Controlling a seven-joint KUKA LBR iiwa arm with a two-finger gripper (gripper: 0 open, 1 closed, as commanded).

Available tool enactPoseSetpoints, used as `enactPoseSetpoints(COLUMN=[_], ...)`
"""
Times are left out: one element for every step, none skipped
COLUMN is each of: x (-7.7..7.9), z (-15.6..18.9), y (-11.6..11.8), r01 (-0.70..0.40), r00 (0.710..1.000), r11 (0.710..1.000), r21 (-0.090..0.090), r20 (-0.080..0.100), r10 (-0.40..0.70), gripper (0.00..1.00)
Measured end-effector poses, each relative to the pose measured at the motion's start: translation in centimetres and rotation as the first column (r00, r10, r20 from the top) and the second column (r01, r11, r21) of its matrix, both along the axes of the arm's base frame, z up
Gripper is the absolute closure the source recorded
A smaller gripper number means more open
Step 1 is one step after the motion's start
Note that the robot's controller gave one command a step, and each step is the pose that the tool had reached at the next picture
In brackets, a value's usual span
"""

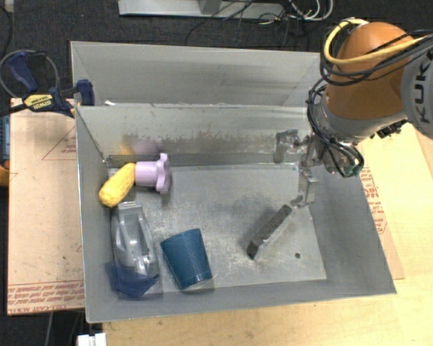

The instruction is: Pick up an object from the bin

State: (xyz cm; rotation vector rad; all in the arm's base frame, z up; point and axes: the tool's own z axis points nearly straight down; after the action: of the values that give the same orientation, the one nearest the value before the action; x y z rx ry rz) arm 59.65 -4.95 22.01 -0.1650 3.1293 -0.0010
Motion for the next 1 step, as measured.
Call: enactPoseSetpoints(x=[-0.34], z=[-4.97], y=[-1.0], r01=[-0.226], r00=[0.974], r11=[0.974], r21=[0.002], r20=[-0.008], r10=[0.226], gripper=[0.0])
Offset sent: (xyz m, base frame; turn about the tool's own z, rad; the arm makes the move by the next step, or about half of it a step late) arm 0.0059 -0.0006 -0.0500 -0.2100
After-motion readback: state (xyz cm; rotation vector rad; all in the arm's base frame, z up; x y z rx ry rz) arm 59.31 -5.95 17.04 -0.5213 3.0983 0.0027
